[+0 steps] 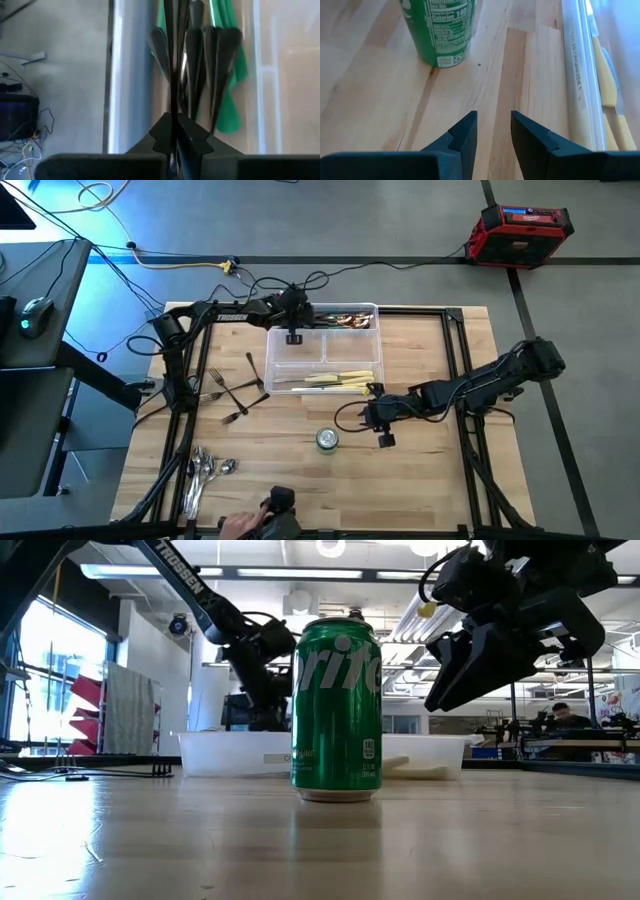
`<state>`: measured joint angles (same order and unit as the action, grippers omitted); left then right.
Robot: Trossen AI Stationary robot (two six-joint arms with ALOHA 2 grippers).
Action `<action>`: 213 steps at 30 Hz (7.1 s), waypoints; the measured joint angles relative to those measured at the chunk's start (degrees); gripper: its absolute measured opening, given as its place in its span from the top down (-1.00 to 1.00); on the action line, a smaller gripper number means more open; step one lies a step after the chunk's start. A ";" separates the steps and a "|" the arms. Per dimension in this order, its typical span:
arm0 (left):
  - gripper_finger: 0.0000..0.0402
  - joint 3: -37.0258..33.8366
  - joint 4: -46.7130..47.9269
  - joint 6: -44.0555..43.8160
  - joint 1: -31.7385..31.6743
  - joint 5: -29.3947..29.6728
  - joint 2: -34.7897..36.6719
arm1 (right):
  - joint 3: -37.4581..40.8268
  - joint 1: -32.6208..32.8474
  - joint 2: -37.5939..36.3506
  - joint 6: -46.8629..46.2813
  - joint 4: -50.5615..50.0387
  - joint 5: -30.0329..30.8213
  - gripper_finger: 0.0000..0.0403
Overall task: Sort silverware
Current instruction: Put the black fork into the silverware tray
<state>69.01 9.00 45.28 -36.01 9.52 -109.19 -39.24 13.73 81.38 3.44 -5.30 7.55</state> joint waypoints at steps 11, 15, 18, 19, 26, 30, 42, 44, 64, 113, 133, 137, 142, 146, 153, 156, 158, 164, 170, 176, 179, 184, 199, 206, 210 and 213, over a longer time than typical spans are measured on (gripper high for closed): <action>0.54 0.00 6.13 1.66 0.34 4.46 0.69 | 0.02 -0.63 -0.02 0.02 -0.04 0.00 0.49; 0.41 0.00 12.65 -3.33 2.58 15.28 3.42 | 0.01 -0.63 -0.01 -0.18 -0.30 0.00 0.49; 0.39 0.00 19.94 -11.19 6.39 18.24 7.97 | 0.00 -0.63 0.00 -0.16 -0.57 0.00 0.49; 0.39 0.00 23.32 -14.41 7.87 18.29 9.78 | 0.02 -0.63 0.00 -0.13 -0.59 0.00 0.49; 0.45 0.00 46.82 -45.29 20.06 14.30 21.29 | 0.02 -0.63 -0.01 -0.03 -0.97 -0.02 0.49; 0.47 -0.90 53.46 -62.09 28.21 7.07 24.35 | 0.02 -0.63 0.00 -0.81 -1.07 -0.37 0.49; 0.47 -19.73 54.75 -90.13 43.63 3.06 25.88 | 0.02 -0.56 -0.02 -3.50 -1.30 -2.05 0.49; 0.47 -22.25 54.90 -90.54 41.94 3.06 25.86 | 0.02 -0.56 -0.02 -3.50 -1.15 -2.03 0.49; 0.47 -30.99 43.09 -64.17 21.35 1.07 25.86 | 0.02 -0.56 0.00 -1.96 -0.66 -2.66 0.49; 1.00 27.69 42.01 -11.73 11.19 20.99 -8.20 | 0.02 -0.49 -0.01 -1.95 -0.02 -4.28 0.49; 0.99 33.00 37.44 -3.04 1.84 9.79 -15.91 | 0.02 -0.62 0.00 1.83 -0.48 -4.29 0.49; 0.91 32.99 37.48 -3.36 1.84 6.62 -15.91 | 0.02 -0.60 -0.01 1.93 -0.48 -3.96 0.49; 0.79 32.98 38.02 -4.29 1.91 4.93 -15.91 | 0.02 -0.60 -0.01 1.56 -0.48 -3.93 0.49; 0.71 33.08 41.77 -5.60 2.22 6.33 -15.34 | 0.02 -0.60 -0.02 1.53 -0.48 -3.93 0.49; 0.66 33.48 59.96 -21.75 2.84 9.49 -9.86 | 0.02 -0.60 0.00 1.53 -1.04 -3.91 0.49; 0.66 31.50 65.88 -31.18 3.51 8.97 -5.51 | 0.02 -0.60 0.00 1.53 -1.49 -3.93 0.49; 0.66 28.62 67.45 -35.95 4.25 8.98 -1.79 | 0.02 -0.60 0.00 1.31 -1.51 -4.05 0.49; 0.65 13.88 64.67 -51.99 7.59 8.61 11.30 | 0.02 -0.58 0.00 -1.05 -2.27 -4.59 0.49; 0.65 -5.52 53.04 -71.67 10.08 8.53 22.83 | 0.02 -0.56 0.00 -1.07 -2.18 -4.61 0.49; 0.57 -18.64 39.42 -73.70 7.67 4.64 26.65 | 0.02 -0.56 0.00 -1.51 -1.09 -4.59 0.49; 0.46 -22.46 32.12 -73.67 6.51 0.40 26.58 | 0.02 -0.56 0.00 -1.53 -0.22 -4.59 0.49; 0.30 -26.02 27.68 -73.68 6.29 0.21 26.00 | 0.02 -0.56 0.00 -1.53 -0.04 -4.60 0.49; 0.36 -29.77 25.95 -73.14 5.27 4.31 25.53 | 0.02 -0.56 0.00 -2.58 -0.23 -4.61 0.49; 0.79 -29.75 28.34 -71.53 4.09 4.31 25.56 | 0.02 -0.56 0.00 -2.58 -0.26 -4.61 0.49; 0.92 -29.75 27.45 -71.12 4.25 3.24 26.79 | 0.02 -0.56 0.00 -2.58 -0.26 -4.68 0.49; 0.90 -29.70 25.27 -71.14 4.72 -1.31 27.72 | 0.02 -0.55 0.00 -2.58 -0.26 -4.72 0.49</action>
<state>39.31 34.27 -25.87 -31.29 8.21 -81.48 -39.22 13.18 81.38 0.86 -5.56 2.83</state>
